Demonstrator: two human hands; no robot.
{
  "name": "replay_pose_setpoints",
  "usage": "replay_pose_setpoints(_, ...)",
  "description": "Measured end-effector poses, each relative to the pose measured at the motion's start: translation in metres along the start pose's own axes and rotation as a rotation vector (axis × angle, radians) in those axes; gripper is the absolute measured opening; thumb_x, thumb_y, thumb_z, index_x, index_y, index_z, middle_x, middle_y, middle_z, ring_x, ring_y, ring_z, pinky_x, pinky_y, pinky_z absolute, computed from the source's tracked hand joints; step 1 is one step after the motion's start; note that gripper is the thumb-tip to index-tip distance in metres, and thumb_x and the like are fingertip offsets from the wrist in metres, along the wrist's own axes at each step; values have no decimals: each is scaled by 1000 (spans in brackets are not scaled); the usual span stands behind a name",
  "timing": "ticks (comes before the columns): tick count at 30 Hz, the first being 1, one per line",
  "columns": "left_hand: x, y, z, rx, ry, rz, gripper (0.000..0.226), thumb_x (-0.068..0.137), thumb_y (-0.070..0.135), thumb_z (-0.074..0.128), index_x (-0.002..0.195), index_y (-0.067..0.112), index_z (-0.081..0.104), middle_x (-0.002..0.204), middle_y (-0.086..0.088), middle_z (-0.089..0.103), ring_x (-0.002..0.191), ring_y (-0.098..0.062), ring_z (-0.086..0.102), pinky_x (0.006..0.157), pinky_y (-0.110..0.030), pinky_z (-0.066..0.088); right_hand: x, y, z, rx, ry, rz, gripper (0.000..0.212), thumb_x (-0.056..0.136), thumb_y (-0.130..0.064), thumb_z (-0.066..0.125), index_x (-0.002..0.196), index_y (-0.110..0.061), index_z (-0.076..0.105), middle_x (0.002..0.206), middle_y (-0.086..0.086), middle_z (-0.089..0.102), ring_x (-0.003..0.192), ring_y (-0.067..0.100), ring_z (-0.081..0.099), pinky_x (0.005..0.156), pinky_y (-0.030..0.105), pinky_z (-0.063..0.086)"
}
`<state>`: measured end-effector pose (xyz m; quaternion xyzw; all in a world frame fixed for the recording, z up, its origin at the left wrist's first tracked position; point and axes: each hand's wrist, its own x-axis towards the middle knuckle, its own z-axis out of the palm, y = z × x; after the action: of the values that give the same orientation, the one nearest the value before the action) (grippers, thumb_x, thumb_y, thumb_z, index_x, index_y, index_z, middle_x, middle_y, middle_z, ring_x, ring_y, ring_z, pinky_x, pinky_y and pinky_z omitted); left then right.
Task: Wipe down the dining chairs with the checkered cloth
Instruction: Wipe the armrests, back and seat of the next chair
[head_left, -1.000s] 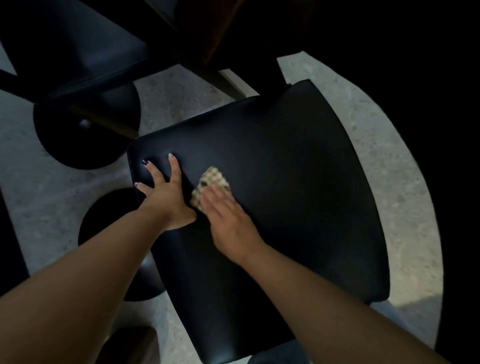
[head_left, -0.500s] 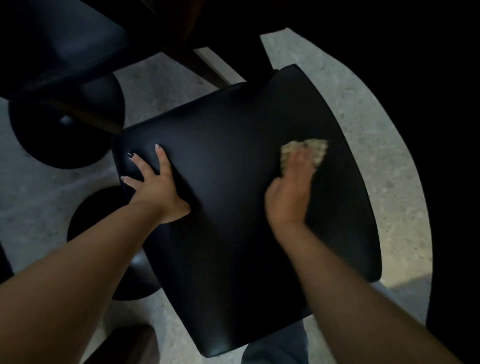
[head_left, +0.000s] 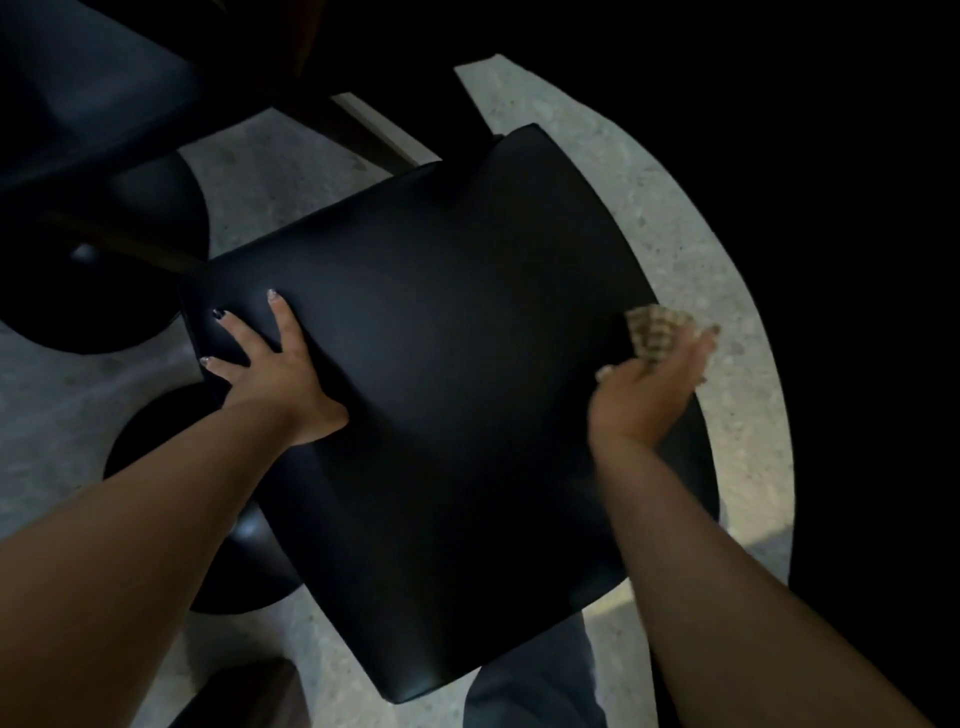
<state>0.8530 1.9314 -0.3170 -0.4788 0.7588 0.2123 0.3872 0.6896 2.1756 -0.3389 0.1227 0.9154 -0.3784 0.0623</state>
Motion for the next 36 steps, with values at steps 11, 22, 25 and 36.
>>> replay_pose_setpoints(11,4,2,7,23,41,-22,136,71,30,78,139,34,-41,151,-15,-42,138,-60,-16,100,-61,39,-21,65,-34,-431,28,443,57,96,-9,40,148,2,18,157,16,18,145,27,13,115,36,9)
replay_pose_setpoints(22,4,5,12,14,74,-28,140,67,37,79,137,32,-43,150,-17,-43,138,-60,-19,95,-60,43,19,20,12,-227,145,129,43,87,2,38,127,2,54,132,21,53,124,32,46,102,30,29)
replay_pose_setpoints(25,3,7,13,-5,77,-30,142,66,41,80,138,30,-43,149,-18,-43,137,-60,-20,97,-60,42,10,1,25,-232,24,-14,56,86,7,39,142,5,37,150,18,34,142,26,27,113,22,10)
replay_pose_setpoints(36,-2,7,14,-2,121,-15,142,65,43,79,141,27,-40,149,-21,-41,138,-60,-17,98,-58,42,-155,18,18,-203,-766,-870,53,80,11,40,132,7,50,143,21,43,137,38,34,110,52,32)
